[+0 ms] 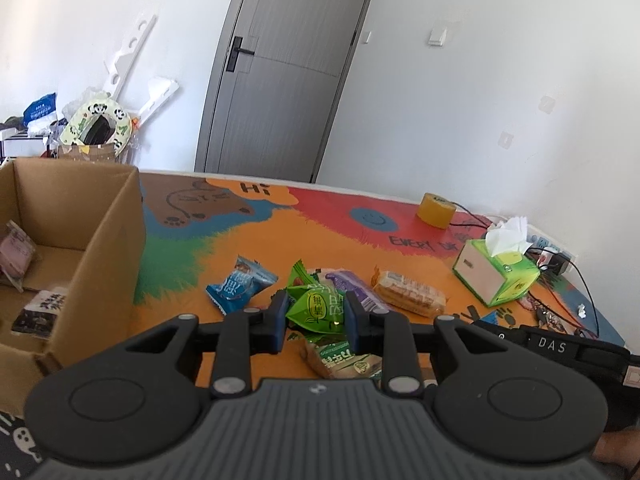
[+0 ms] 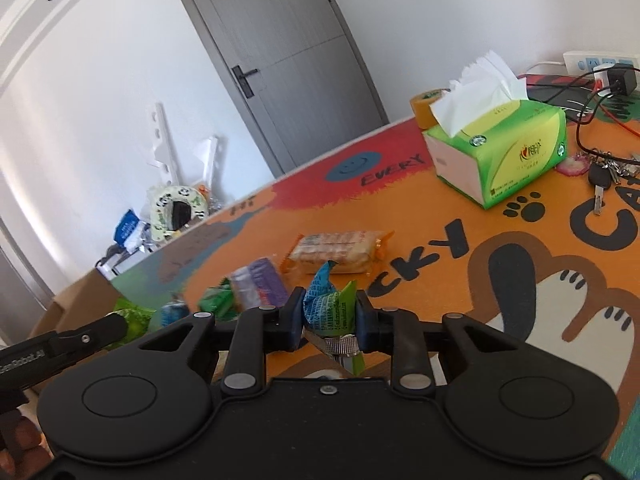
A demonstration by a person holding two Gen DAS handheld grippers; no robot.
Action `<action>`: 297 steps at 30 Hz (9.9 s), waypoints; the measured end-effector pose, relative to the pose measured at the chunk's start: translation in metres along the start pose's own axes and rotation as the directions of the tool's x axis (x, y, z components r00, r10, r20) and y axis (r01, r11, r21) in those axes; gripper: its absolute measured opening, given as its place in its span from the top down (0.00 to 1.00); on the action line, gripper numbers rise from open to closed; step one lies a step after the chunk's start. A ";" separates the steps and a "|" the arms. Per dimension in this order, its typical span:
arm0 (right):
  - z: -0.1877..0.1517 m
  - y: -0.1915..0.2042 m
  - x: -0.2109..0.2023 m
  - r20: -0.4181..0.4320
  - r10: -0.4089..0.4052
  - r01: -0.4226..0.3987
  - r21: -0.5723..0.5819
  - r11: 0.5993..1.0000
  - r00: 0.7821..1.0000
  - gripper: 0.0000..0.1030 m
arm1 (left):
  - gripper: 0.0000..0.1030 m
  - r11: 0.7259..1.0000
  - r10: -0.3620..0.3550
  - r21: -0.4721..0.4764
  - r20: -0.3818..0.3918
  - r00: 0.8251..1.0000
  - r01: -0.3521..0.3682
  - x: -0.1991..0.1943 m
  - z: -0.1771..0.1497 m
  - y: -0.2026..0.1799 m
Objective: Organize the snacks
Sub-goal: 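Grasp the green snack packet with the left tool while the right tool grasps the blue-green packet, then carry both packets over the cardboard box and open both tools to drop them, then move both open tools back over the remaining snacks, then grasp the red wrapper with the left tool while the right tool grasps the purple-wrapped bar, then lift the red wrapper and purple bar and carry both toward the cardboard box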
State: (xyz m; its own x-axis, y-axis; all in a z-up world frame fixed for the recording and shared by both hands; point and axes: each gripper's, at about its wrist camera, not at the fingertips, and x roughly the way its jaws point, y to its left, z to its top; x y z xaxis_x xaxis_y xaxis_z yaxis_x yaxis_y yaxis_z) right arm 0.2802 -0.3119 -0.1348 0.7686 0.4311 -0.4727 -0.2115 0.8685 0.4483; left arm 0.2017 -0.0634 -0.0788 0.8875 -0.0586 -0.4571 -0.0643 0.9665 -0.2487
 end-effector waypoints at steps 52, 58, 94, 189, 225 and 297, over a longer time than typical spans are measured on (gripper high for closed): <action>-0.012 0.165 -0.010 -0.048 0.277 -0.280 -0.226 0.933 0.960 0.75 | 0.73 0.971 0.206 -0.158 0.178 0.962 -0.178 -0.105 0.036 0.118; -0.017 0.188 -0.002 -0.076 0.310 -0.319 -0.244 0.916 0.948 0.75 | 0.73 0.959 0.245 -0.187 0.174 0.954 -0.213 -0.109 0.038 0.138; -0.015 0.272 0.024 -0.109 0.377 -0.392 -0.305 0.868 0.920 0.41 | 0.11 0.896 0.377 -0.296 0.114 0.919 -0.331 -0.128 0.048 0.192; 0.006 0.037 0.063 -0.165 0.075 -0.086 -0.061 0.994 0.983 0.34 | 0.49 0.995 0.102 -0.001 -0.139 0.985 -0.103 0.075 0.004 0.019; -0.024 0.029 0.031 -0.185 0.025 -0.039 -0.072 0.997 0.982 0.62 | 0.76 0.997 0.065 -0.040 -0.166 0.984 -0.072 0.051 -0.029 0.019; -0.008 0.085 -0.017 -0.063 0.090 -0.098 -0.147 0.984 0.994 0.87 | 0.87 0.997 0.072 -0.018 -0.084 0.994 -0.074 -0.033 -0.007 0.036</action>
State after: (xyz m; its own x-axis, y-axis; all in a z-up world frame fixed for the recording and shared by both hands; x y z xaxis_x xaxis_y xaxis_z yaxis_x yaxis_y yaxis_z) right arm 0.2448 -0.2435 -0.0947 0.7071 0.5217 -0.4773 -0.3723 0.8486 0.3759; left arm 0.1670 -0.0285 -0.0790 0.8391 -0.0097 -0.5438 -0.1375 0.9636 -0.2294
